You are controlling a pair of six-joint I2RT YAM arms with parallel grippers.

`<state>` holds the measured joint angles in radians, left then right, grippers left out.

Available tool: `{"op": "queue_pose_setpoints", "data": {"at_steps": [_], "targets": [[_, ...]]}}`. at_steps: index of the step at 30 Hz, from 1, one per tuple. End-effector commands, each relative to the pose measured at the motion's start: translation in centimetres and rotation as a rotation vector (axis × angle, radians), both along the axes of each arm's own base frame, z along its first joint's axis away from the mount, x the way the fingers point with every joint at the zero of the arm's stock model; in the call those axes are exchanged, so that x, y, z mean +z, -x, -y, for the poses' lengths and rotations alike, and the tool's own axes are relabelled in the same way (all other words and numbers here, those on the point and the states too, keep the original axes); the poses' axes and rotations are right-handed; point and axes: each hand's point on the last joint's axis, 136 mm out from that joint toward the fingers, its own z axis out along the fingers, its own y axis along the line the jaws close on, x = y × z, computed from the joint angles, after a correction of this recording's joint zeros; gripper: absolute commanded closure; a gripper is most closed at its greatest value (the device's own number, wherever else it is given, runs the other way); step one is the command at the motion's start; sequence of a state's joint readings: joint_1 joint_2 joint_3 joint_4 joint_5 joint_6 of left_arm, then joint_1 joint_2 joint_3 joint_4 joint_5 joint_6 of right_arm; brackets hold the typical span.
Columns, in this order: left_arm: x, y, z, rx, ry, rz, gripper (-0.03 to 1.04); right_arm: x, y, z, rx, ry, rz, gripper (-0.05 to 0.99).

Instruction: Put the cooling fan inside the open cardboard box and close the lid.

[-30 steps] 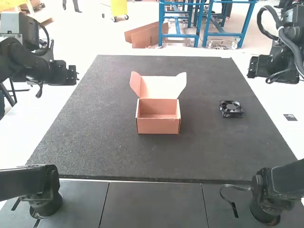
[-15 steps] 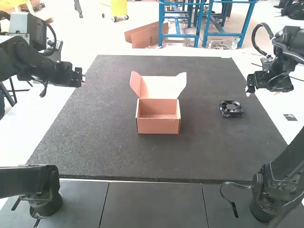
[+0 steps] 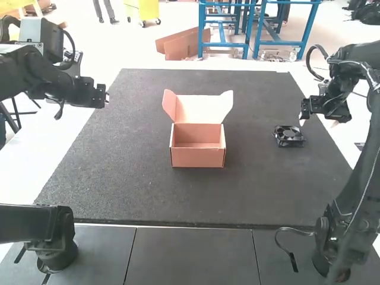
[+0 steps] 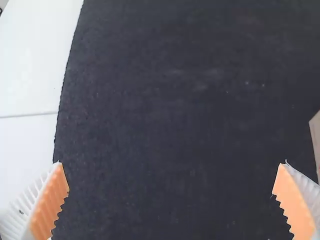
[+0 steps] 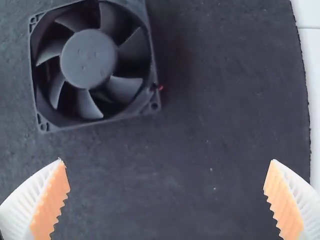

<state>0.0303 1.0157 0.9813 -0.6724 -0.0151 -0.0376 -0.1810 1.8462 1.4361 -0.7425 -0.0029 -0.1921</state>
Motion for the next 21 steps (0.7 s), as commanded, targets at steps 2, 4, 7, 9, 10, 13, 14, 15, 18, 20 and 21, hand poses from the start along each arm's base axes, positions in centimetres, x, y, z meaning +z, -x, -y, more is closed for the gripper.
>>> {"op": "queue_pose_setpoints", "data": {"at_steps": [2,4,7,9,10,13,14,15,18,20,21], "targets": [[2.2,-0.9,0.1,-0.010,-0.014,0.050,0.04,0.5,-1.8,1.0,-0.055,0.003,0.024,0.04],[2.3,-1.1,0.1,-0.010,-0.014,0.050,0.04,0.0,-2.2,1.2,-0.064,0.006,0.014,0.04],[2.5,-1.4,0.1,-0.011,-0.013,0.050,0.04,-0.9,-2.8,1.5,-0.082,0.007,-0.004,0.04],[2.5,-1.6,0.1,-0.011,-0.013,0.048,0.04,-1.4,-3.1,1.8,-0.088,0.017,-0.018,0.04],[2.4,-1.7,0.1,-0.011,-0.013,0.045,0.04,-1.7,-3.3,1.8,-0.086,0.016,-0.028,0.04],[2.4,-1.9,0.1,-0.012,-0.012,0.042,0.04,-2.4,-3.8,1.9,-0.092,0.011,-0.052,0.04],[2.3,-2.0,0.1,-0.011,-0.011,0.040,0.04,-2.6,-3.8,1.9,-0.091,0.009,-0.064,0.04],[2.3,-2.0,0.1,-0.011,-0.011,0.040,0.04,-2.9,-3.9,1.9,-0.091,0.008,-0.076,0.04],[2.2,-2.2,0.1,-0.011,-0.011,0.040,0.04,-3.1,-4.4,2.0,-0.104,0.002,-0.087,0.04],[2.2,-2.3,0.1,-0.011,-0.011,0.040,0.04,-3.3,-4.7,2.1,-0.108,0.002,-0.093,0.04],[2.2,-2.3,0.1,-0.011,-0.011,0.040,0.04,-3.4,-4.9,2.2,-0.109,0.004,-0.096,0.04]]}}
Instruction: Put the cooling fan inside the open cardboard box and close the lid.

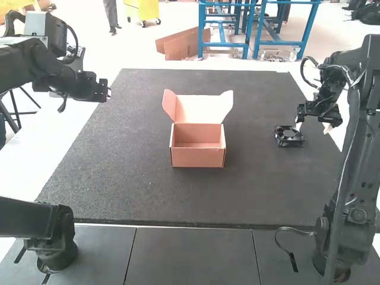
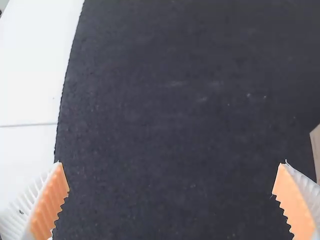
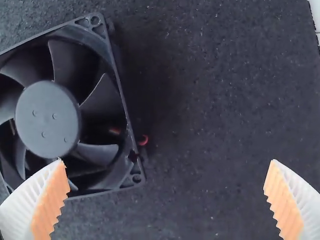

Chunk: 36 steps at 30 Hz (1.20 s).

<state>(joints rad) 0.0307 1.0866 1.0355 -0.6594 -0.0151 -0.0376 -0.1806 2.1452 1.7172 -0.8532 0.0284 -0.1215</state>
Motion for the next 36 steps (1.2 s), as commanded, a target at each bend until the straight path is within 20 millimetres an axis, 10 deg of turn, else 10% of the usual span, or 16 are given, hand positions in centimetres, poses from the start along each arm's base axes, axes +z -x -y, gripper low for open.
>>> {"op": "queue_pose_setpoints", "data": {"at_steps": [1,36], "targets": [[1.7,-0.6,0.2,-0.011,-0.011,0.043,0.04,1.1,-1.2,1.1,-0.035,0.025,0.032,0.04],[1.7,-0.9,0.2,-0.009,-0.009,0.046,0.04,-1.9,-1.2,2.3,-0.080,0.025,-0.088,0.04]]}}
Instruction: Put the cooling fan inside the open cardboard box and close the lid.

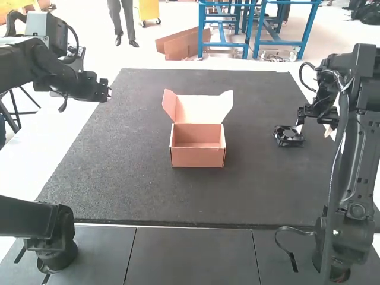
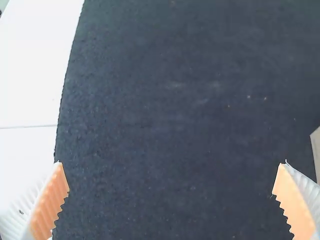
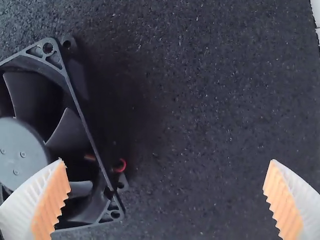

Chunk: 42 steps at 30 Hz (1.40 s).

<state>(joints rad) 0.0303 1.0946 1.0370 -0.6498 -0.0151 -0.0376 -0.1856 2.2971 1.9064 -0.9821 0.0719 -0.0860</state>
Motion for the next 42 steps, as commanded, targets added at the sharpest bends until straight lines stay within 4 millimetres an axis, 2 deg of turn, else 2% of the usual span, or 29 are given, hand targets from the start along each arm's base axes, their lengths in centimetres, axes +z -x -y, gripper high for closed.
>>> {"op": "queue_pose_setpoints", "data": {"at_steps": [1,19,22,27,31,35,38,42], "targets": [[1.7,-0.7,0.2,-0.009,-0.009,0.043,0.04,-0.2,-0.3,1.1,-0.033,0.006,0.004,0.04],[1.7,-0.6,0.2,-0.008,-0.007,0.040,0.04,-2.7,-0.8,1.6,-0.041,0.009,-0.027,0.06],[1.7,-0.6,0.2,-0.008,-0.007,0.041,0.04,-2.7,-0.9,1.5,-0.041,0.007,-0.025,0.20],[1.8,-0.7,0.2,-0.008,-0.007,0.046,0.04,-2.9,-1.0,1.1,-0.041,-0.013,-0.023,0.66],[1.8,-0.7,0.2,-0.008,-0.007,0.046,0.04,-3.2,-0.9,0.2,-0.037,-0.068,-0.022,0.93],[1.7,-0.6,0.2,-0.008,-0.007,0.040,0.04,-3.5,-0.6,-0.6,-0.056,-0.107,-0.031,0.95],[1.7,-0.7,0.2,-0.008,-0.007,0.043,0.04,-2.9,-0.9,-1.0,-0.091,-0.145,-0.013,0.95],[1.7,-0.9,0.2,-0.008,-0.008,0.051,0.04,0.4,-1.6,-1.5,-0.104,-0.178,0.057,0.95]]}}
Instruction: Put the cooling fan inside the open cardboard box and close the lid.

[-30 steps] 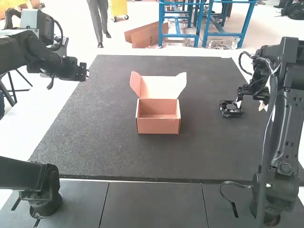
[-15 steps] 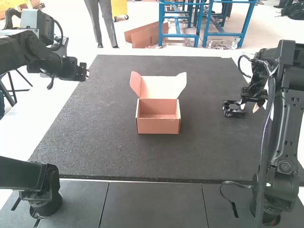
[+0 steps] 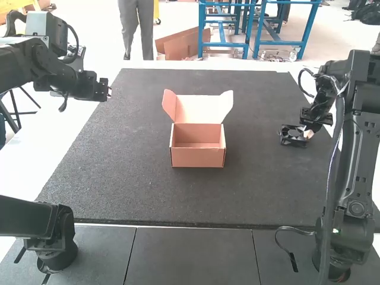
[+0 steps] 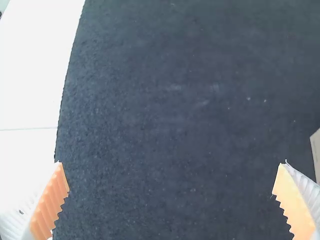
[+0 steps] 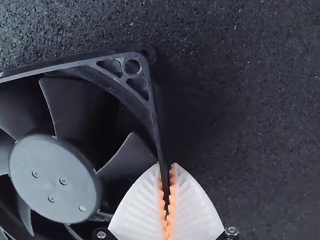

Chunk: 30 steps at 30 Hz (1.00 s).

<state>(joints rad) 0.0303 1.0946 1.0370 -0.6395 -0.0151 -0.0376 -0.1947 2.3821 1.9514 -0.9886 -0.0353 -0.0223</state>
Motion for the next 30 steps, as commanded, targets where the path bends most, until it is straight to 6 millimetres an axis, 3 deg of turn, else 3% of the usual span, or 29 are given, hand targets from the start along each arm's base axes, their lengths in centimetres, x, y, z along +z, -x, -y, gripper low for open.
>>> {"op": "queue_pose_setpoints", "data": {"at_steps": [1,7,16,23,30], "targets": [[1.6,-0.8,0.2,-0.009,-0.009,0.043,0.04,4.4,-1.2,-0.2,-0.046,-0.059,0.104,0.95],[0.6,-1.0,0.2,-0.009,-0.008,0.028,0.04,12.3,-0.6,-1.7,-0.026,-0.081,0.255,0.95],[-0.7,-1.2,0.3,-0.014,-0.008,0.019,0.04,20.2,5.9,-6.5,0.032,-0.197,0.324,0.95],[-1.4,-1.2,1.3,-0.040,-0.006,0.011,0.04,24.3,10.7,-11.0,0.011,-0.258,0.374,0.95],[-1.9,-1.1,1.3,-0.040,-0.006,0.008,0.04,26.0,13.8,-15.7,0.039,-0.337,0.387,0.95]]}}
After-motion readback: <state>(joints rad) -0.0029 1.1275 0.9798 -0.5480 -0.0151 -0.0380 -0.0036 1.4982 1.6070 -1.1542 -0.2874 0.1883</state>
